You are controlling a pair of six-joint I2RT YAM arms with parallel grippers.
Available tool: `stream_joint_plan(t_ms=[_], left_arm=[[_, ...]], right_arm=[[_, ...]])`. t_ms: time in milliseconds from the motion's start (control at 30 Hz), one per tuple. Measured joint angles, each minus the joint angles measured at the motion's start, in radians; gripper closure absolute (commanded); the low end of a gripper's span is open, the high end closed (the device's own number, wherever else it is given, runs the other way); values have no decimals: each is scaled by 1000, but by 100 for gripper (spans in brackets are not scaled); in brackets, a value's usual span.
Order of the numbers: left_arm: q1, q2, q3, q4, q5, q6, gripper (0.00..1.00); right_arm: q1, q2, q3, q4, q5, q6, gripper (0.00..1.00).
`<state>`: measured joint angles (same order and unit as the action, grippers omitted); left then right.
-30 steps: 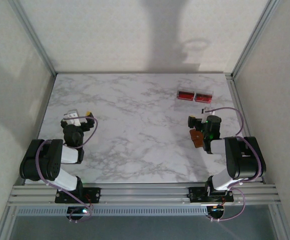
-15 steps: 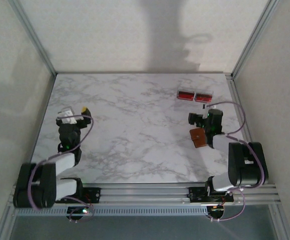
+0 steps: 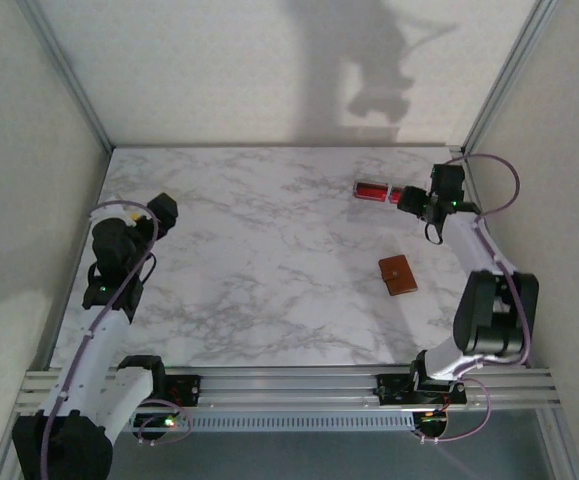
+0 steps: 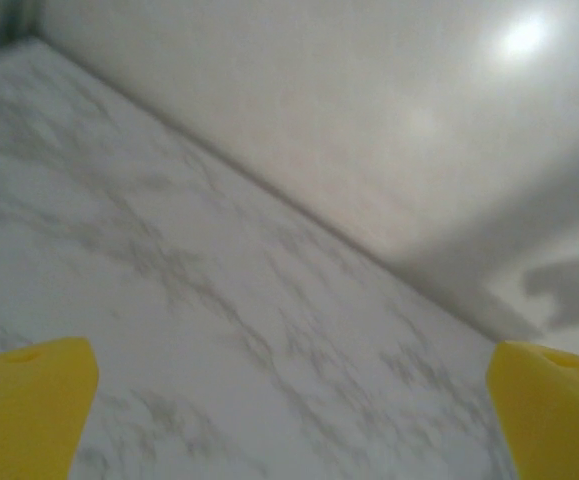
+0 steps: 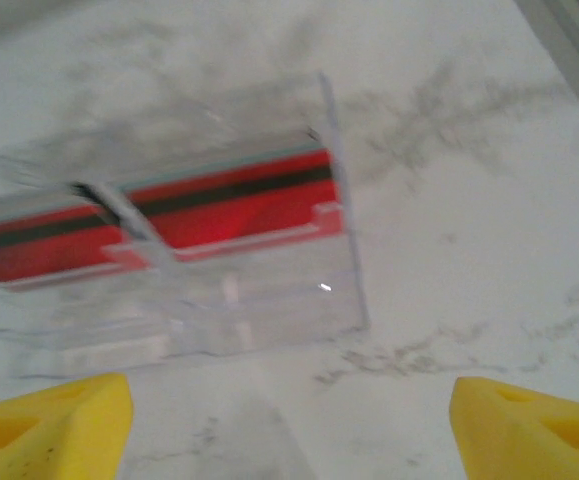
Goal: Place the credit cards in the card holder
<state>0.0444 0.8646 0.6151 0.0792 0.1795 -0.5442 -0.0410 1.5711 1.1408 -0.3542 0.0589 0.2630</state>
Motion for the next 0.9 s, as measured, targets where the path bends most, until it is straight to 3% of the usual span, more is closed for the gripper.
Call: stream_joint_plan(t_ms=[133, 300, 633, 900], left_arm=[[-5, 74, 0, -111, 151, -29, 0], [-53, 117, 19, -216, 251, -5, 1], [-170, 211, 61, -280, 249, 33, 0], [-182, 155, 64, -318, 204, 36, 0]], right_arm=[[-36, 35, 6, -103, -23, -18, 34], [-38, 100, 66, -120, -76, -42, 45], [-57, 264, 171, -114, -84, -116, 54], [-58, 349, 293, -124, -98, -201, 57]])
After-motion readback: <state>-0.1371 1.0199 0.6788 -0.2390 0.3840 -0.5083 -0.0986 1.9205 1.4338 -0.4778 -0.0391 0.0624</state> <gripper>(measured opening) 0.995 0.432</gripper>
